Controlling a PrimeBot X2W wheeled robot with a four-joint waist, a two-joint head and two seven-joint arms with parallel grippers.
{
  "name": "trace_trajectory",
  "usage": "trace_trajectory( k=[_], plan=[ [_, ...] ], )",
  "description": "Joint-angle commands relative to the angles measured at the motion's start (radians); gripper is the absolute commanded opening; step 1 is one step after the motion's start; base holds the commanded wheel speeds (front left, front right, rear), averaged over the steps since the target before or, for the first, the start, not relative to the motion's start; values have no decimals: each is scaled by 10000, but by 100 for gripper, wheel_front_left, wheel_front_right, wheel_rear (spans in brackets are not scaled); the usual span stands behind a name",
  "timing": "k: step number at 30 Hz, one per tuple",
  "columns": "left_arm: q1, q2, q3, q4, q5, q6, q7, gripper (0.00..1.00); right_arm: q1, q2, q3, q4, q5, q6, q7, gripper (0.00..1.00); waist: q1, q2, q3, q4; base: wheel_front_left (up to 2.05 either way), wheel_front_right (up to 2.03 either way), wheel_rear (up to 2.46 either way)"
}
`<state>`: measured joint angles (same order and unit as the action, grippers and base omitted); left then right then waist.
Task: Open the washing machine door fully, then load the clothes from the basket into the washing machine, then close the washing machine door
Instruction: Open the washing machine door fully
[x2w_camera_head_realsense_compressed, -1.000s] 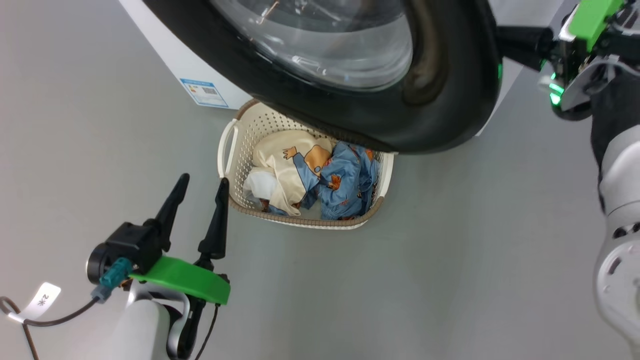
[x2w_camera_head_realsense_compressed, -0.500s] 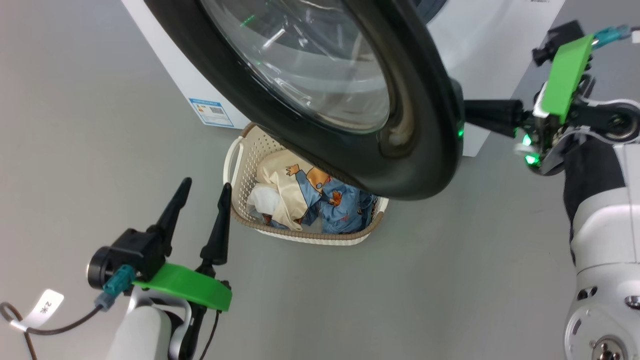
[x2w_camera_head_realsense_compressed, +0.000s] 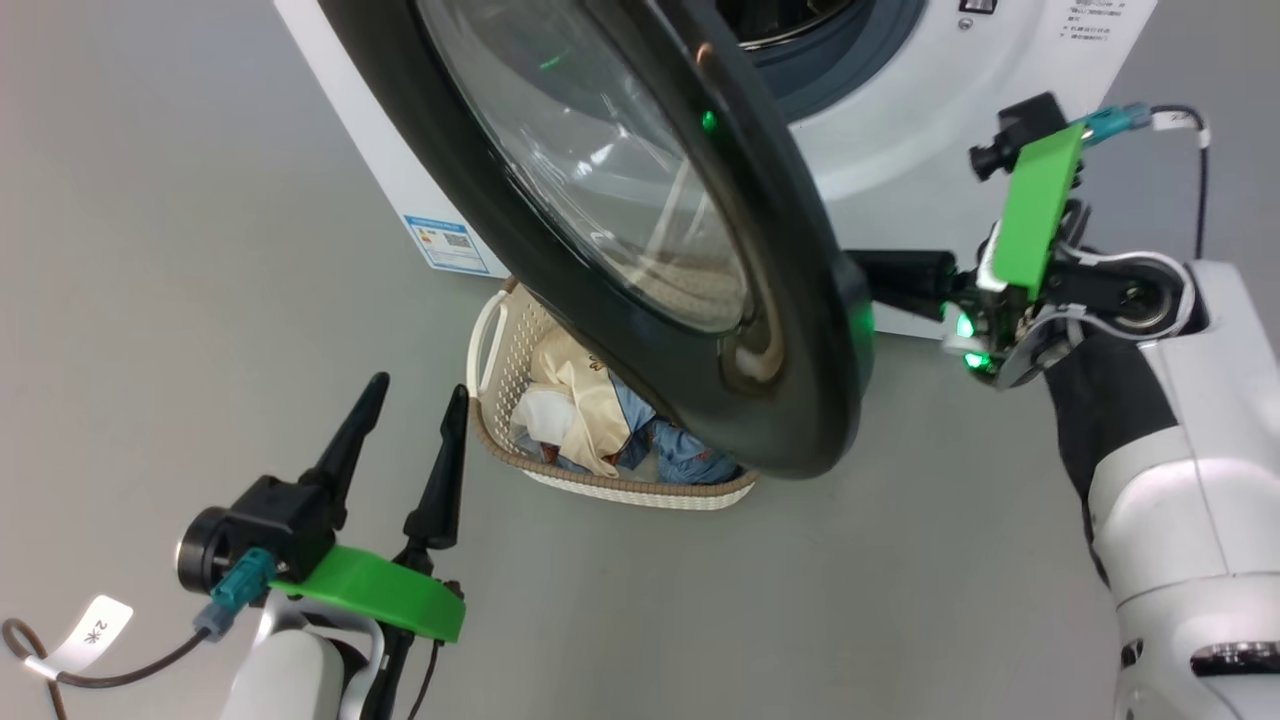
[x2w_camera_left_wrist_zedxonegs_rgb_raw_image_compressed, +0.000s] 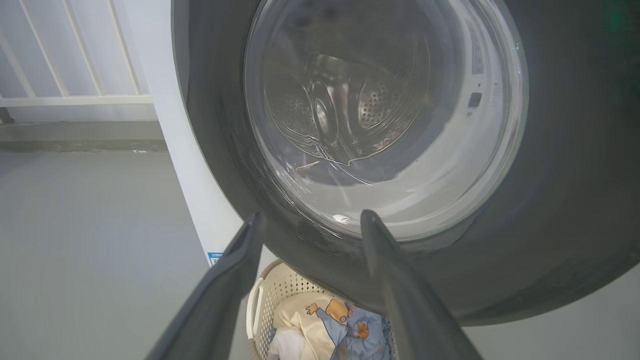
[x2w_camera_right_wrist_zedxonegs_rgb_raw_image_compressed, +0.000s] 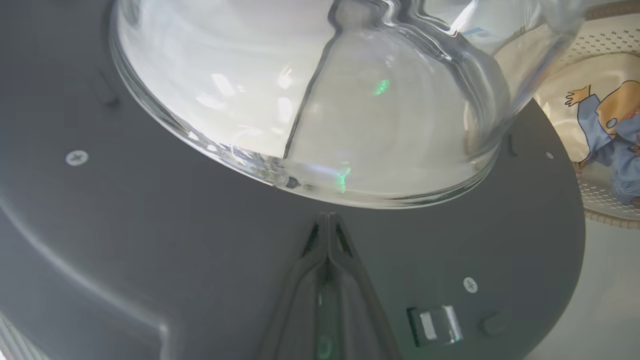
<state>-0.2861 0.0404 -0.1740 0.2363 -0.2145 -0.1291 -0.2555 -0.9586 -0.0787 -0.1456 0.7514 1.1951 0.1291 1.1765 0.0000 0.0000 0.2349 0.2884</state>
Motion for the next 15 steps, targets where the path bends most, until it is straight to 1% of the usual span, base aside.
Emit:
trace_trajectory(
  k=[1,5,6,15],
  plan=[
    [-3,236,272,-316,39,-15,-63,100,216,284,628,-330,408,16,-74,0,0,0,-58,75,0,0,0],
    [46,276,212,-367,7,-15,-63,100,564,284,1608,-453,1167,16,-449,0,0,0,-137,166,0,0,0],
    [46,276,212,-367,7,-15,-63,100,564,284,1608,-453,1167,16,-449,0,0,0,-137,166,0,0,0],
    [115,291,168,-398,-12,-15,-63,100,1074,284,3551,-676,2584,16,-1510,0,0,0,-246,279,0,0,0]
  ],
)
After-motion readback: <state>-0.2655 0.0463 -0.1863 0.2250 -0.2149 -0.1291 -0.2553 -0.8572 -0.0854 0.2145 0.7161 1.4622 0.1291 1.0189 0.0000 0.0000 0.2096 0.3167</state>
